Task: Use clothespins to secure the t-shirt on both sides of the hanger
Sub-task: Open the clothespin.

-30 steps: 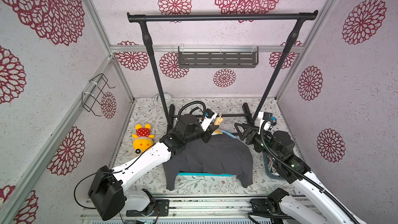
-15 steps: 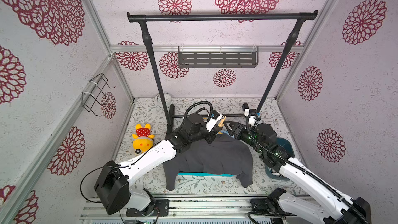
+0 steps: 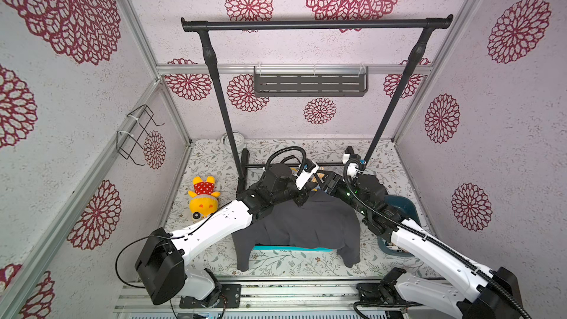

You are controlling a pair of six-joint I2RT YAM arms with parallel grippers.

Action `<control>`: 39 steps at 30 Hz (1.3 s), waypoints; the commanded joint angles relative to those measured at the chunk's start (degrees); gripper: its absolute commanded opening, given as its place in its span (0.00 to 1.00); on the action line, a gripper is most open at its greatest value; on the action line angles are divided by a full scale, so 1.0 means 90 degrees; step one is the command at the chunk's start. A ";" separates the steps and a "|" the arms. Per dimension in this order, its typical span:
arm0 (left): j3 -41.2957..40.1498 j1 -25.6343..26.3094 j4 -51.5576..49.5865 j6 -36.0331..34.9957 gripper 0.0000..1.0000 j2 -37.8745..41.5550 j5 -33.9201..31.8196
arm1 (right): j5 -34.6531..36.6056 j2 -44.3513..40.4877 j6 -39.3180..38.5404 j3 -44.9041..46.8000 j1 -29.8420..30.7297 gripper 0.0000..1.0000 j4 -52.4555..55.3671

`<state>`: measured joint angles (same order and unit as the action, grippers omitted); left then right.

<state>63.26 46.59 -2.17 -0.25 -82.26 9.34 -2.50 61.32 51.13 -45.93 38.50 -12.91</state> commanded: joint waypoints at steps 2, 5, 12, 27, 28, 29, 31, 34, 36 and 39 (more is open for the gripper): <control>0.0041 0.0087 0.0032 -0.0260 0.00 -0.0040 -0.0220 | 0.0429 -0.0032 0.0123 -0.0210 0.0048 0.51 -0.0325; 0.0022 0.0085 0.0036 -0.0284 0.00 -0.0040 -0.0207 | 0.0561 -0.0012 0.0147 -0.0180 0.0049 0.46 -0.0352; 0.0021 0.0086 0.0039 -0.0340 0.00 -0.0065 -0.0119 | 0.0495 0.0109 0.0246 -0.0228 0.0068 0.44 -0.0451; 0.0086 0.0087 -0.0018 -0.0411 0.00 -0.0187 -0.0206 | 0.0746 0.0228 0.0261 -0.0220 0.0117 0.27 -0.0372; 0.0125 0.0084 -0.0070 -0.0421 0.01 -0.0194 -0.0198 | 0.0782 0.0241 0.0242 -0.0219 0.0114 0.26 -0.0358; 0.0169 0.0087 -0.0139 -0.0412 0.05 -0.0195 -0.0189 | 0.0835 0.0253 0.0229 -0.0211 0.0119 0.25 -0.0351; 0.0216 0.0085 -0.0288 -0.0350 0.17 -0.0152 -0.0214 | 0.0944 0.0275 0.0189 -0.0178 0.0120 0.24 -0.0332; 0.0142 0.0084 -0.0353 -0.0240 0.35 -0.0021 -0.0318 | 0.1242 0.0317 0.0014 -0.0144 0.0117 0.22 -0.0216; 0.0018 0.0085 -0.0268 -0.0192 0.49 0.0110 -0.0400 | 0.1469 0.0328 -0.0127 -0.0133 0.0117 0.21 -0.0109; -0.0072 0.0077 -0.0360 -0.0120 0.60 0.0373 -0.0530 | 0.1797 0.0297 -0.0269 -0.0006 0.0078 0.17 -0.0139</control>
<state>63.40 47.00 -4.99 -1.37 -82.21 5.93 8.67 64.47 51.18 -45.89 39.53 -13.56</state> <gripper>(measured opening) 0.587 0.225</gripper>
